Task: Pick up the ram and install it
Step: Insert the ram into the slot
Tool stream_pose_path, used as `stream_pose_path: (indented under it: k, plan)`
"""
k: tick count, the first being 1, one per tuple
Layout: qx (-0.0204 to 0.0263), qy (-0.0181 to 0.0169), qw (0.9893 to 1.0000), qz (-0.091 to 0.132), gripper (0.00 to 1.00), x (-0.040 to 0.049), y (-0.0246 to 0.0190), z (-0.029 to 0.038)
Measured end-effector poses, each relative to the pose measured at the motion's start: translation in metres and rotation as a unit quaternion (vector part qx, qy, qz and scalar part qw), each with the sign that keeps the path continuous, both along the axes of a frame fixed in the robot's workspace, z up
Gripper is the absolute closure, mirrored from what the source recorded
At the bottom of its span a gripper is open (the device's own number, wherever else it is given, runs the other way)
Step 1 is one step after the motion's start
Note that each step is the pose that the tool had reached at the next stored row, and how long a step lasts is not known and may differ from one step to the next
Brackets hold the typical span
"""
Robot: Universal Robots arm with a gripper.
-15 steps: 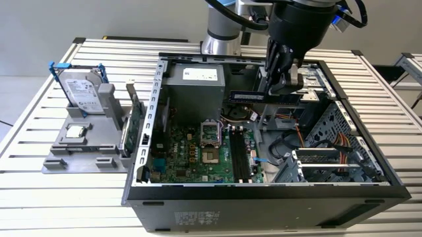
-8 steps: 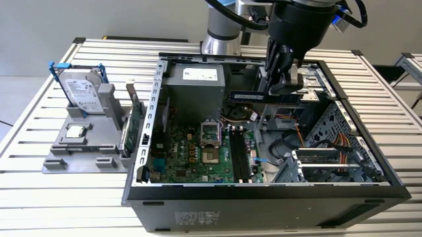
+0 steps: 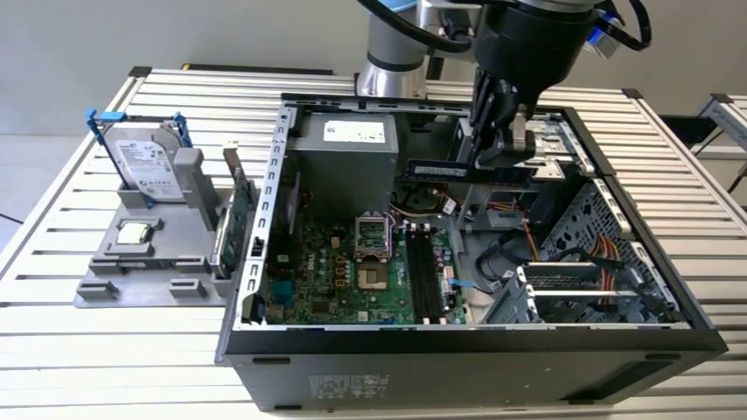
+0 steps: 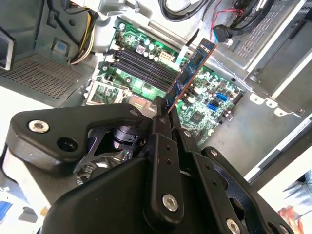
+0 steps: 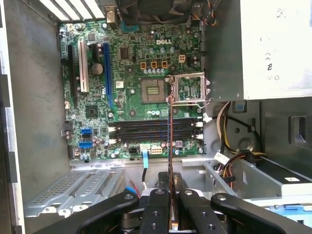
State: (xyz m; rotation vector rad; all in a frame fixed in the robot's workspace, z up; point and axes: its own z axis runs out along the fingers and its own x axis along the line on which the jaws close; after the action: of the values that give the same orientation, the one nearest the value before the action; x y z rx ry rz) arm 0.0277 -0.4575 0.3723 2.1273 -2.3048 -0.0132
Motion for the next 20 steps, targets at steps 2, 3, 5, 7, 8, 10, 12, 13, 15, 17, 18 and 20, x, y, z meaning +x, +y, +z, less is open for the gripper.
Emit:
stream_pose_path:
  k: [2,3,5,7,8,10,12,13,15,17,18,20]
  plan:
    - [0.0000,0.0000,1.0000,-0.004,1.00,0.0000,0.0000,0.0000]
    - [0.0000,0.0000,1.0000,-0.007,1.00,0.0000,0.0000,0.0000]
    - [0.0000,0.0000,0.9999,-0.011,1.00,0.0000,0.0000,0.0000]
    - [0.0000,0.0000,0.9999,-0.017,1.00,0.0000,0.0000,0.0000]
    - [0.0001,0.0000,0.9998,-0.019,1.00,0.0000,0.0000,-0.0001]
    - [0.0001,0.0000,0.9997,-0.025,1.00,0.0000,0.0000,-0.0001]
    - [0.0000,0.0000,0.9995,-0.032,1.00,0.0000,0.0000,0.0000]
    - [0.0000,0.0000,0.9994,-0.036,1.00,0.0000,0.0000,0.0000]
    - [0.0000,0.0000,0.9990,-0.044,1.00,0.0000,0.0000,0.0000]
    - [0.0000,0.0000,0.9987,-0.052,1.00,0.0000,0.0000,0.0000]
    - [0.0000,0.0000,0.9985,-0.055,1.00,0.0000,0.0000,0.0000]
    - [0.0000,0.0000,0.9980,-0.063,1.00,0.0000,0.0000,0.0000]
